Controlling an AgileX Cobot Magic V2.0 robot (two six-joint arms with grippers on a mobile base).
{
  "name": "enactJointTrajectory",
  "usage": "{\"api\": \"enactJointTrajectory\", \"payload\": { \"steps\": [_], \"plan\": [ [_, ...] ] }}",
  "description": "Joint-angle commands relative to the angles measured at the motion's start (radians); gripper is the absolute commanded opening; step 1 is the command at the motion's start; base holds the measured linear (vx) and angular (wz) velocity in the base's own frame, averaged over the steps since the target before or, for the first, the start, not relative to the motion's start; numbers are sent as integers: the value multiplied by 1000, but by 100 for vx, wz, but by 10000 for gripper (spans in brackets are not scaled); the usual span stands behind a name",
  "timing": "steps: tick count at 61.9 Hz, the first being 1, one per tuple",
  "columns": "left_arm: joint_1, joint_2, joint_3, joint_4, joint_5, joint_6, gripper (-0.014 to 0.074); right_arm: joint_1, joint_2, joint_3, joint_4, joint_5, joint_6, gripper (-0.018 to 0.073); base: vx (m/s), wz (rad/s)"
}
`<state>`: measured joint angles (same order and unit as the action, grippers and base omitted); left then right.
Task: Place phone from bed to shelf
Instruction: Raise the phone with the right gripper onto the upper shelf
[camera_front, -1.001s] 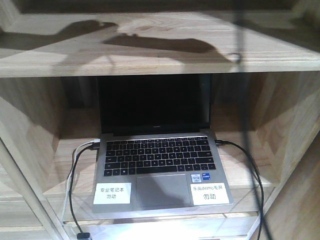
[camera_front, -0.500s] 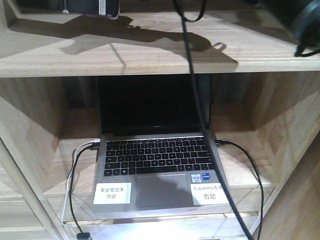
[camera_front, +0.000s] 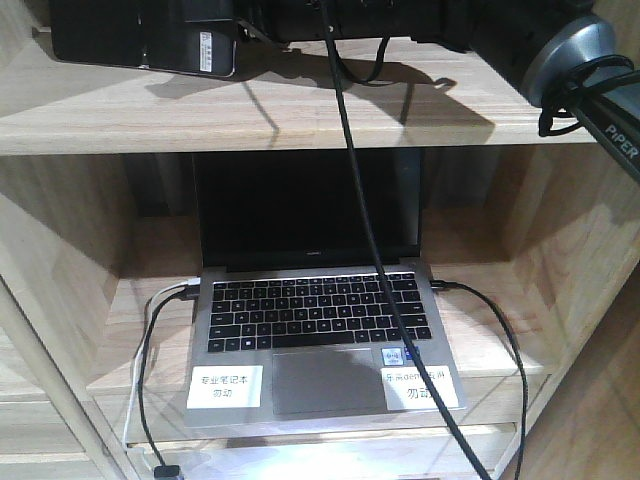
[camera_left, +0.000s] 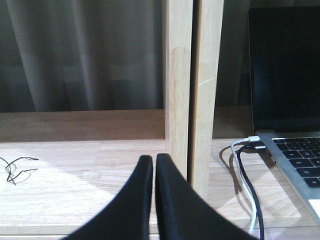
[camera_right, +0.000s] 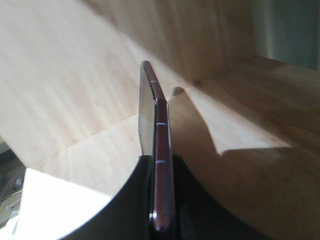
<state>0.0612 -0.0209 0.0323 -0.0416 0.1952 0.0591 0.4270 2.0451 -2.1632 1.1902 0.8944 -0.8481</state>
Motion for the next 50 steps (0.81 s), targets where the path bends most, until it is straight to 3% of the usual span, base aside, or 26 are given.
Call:
{"api": "enactJointTrajectory", "payload": {
  "steps": [1, 17, 28, 37, 50],
  "plan": [
    [0, -7, 7, -9, -73, 0, 1, -3, -55, -33, 12, -34, -9, -2, 0, 0],
    [0, -7, 7, -9, -73, 0, 1, -3, -55, -33, -4, -44, -5, 13, 0, 0],
    [0, -7, 7, -9, -73, 0, 1, -3, -55, -33, -4, -80, 2, 95, 0, 0],
    [0, -7, 7, -9, -73, 0, 1, -3, -55, -33, -5, -97, 2, 264, 0, 0],
    [0, -7, 7, -9, -73, 0, 1, -3, -55, -33, -27, -124, 29, 609, 0, 0]
  ]
}}
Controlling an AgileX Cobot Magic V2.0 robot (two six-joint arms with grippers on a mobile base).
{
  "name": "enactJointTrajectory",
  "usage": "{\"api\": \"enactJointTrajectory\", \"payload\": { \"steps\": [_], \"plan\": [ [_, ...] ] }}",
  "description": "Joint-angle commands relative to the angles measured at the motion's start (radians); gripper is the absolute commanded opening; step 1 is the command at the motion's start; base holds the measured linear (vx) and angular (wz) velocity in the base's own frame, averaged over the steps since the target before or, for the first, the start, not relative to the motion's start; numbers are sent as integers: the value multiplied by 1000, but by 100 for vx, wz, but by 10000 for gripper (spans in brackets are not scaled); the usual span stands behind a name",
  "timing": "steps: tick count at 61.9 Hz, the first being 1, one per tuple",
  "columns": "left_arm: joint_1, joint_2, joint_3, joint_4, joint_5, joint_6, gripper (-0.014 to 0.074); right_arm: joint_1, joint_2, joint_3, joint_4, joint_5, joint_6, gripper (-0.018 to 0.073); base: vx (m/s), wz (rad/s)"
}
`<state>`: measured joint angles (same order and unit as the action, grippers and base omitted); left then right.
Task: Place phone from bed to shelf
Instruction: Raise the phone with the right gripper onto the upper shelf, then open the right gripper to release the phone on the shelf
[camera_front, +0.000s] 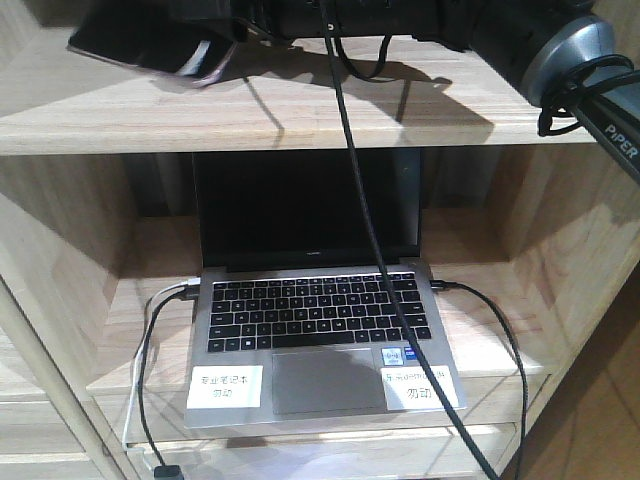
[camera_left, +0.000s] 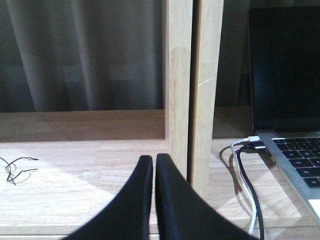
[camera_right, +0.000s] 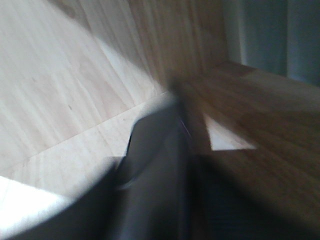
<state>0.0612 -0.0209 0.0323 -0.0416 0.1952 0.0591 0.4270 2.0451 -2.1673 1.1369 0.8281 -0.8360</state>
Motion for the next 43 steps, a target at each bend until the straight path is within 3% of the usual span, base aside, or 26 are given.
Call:
{"api": "enactJointTrajectory", "payload": {
  "steps": [1, 8, 18, 33, 43],
  "plan": [
    [0, -7, 7, -9, -73, 0, 1, -3, -55, -28, 24, -59, 17, 628, 0, 0],
    [0, -7, 7, -9, -73, 0, 1, -3, -58, -28, 20, -60, 17, 721, 0, 0],
    [0, -7, 7, -9, -73, 0, 1, -3, -63, -28, 19, -60, 17, 712, 0, 0],
    [0, -7, 7, -9, -73, 0, 1, -6, -73, -28, 19, -58, 17, 594, 0, 0],
    [0, -7, 7, -9, -73, 0, 1, -6, -99, -28, 16, -57, 31, 426, 0, 0]
  ]
}}
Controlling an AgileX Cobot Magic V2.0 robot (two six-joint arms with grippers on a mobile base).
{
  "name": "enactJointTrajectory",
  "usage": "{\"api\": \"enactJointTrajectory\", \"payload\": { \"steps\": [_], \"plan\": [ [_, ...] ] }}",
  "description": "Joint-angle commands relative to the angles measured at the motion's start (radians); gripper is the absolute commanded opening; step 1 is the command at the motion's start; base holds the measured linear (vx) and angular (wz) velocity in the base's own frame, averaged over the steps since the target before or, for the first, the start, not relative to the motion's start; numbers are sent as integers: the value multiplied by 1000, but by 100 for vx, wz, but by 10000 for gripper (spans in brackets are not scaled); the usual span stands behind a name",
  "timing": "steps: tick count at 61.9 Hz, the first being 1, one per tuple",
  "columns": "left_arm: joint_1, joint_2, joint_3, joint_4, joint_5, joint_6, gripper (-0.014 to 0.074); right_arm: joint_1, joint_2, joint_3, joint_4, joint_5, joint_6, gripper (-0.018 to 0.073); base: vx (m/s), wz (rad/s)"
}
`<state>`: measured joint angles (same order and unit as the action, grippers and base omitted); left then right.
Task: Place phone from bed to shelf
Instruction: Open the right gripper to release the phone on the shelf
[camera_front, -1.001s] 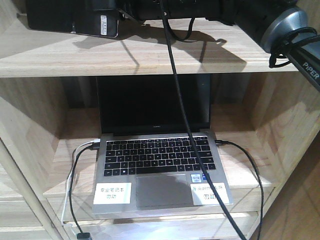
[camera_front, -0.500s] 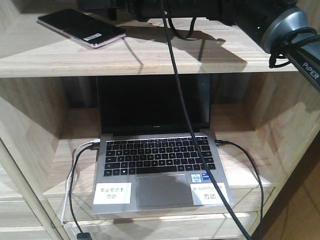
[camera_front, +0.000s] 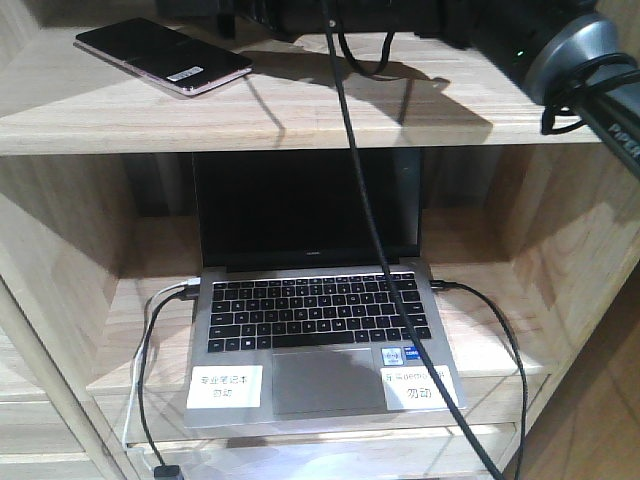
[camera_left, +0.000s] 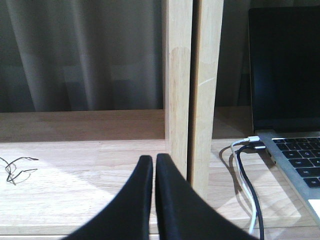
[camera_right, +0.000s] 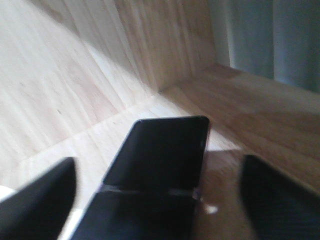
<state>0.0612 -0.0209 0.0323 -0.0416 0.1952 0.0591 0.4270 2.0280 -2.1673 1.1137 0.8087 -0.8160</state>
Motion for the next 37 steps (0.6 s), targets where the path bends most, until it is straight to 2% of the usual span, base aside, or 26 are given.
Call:
{"api": "enactJointTrajectory", "payload": {
  "steps": [1, 17, 26, 37],
  "plan": [
    [0, -7, 7, -9, -73, 0, 1, -6, -86, -28, 34, -37, 12, 405, 0, 0],
    [0, -7, 7, -9, -73, 0, 1, -6, -159, -28, -45, -37, 22, -18, 0, 0],
    [0, -7, 7, -9, -73, 0, 1, -6, -197, -28, -81, -38, 36, -6, 0, 0],
    [0, -7, 7, -9, -73, 0, 1, -6, -234, -28, -137, -38, 110, -5, 0, 0]
  ]
}}
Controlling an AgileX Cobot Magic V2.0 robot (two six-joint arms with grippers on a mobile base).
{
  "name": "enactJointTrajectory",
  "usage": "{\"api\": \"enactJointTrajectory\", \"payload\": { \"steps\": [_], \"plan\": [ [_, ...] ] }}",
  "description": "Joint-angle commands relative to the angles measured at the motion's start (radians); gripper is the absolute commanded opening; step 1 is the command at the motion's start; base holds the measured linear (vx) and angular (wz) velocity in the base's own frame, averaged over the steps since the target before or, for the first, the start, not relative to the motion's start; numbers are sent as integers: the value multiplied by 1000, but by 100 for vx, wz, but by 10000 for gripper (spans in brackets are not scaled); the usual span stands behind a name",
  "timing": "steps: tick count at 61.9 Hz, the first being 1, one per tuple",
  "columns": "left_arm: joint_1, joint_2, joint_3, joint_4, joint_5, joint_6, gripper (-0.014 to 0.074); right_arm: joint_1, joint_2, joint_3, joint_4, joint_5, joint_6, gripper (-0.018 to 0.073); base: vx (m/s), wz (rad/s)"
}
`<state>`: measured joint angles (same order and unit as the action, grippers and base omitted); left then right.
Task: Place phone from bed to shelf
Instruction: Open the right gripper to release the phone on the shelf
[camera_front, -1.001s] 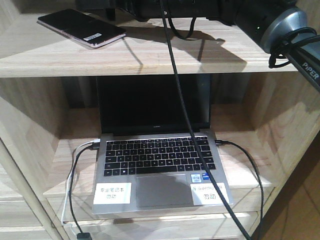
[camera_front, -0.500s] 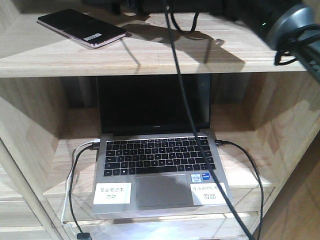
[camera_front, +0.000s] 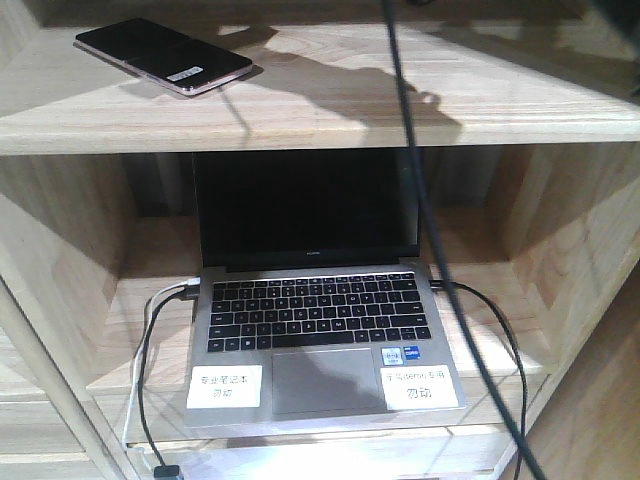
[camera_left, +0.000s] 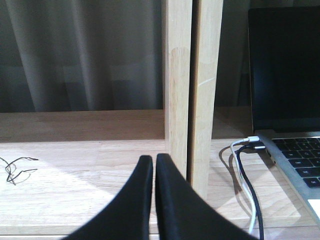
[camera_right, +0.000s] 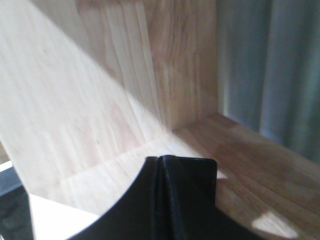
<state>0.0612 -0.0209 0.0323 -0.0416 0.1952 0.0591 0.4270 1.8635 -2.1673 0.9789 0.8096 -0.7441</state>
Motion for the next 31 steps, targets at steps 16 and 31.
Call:
{"api": "enactJointTrajectory", "payload": {
  "steps": [16, 31],
  "plan": [
    [0, -7, 7, -9, -73, 0, 1, -6, -116, -28, -105, -75, 54, -5, 0, 0],
    [0, -7, 7, -9, -73, 0, 1, -6, -125, -28, -150, -140, 59, -5, 0, 0]
  ]
}}
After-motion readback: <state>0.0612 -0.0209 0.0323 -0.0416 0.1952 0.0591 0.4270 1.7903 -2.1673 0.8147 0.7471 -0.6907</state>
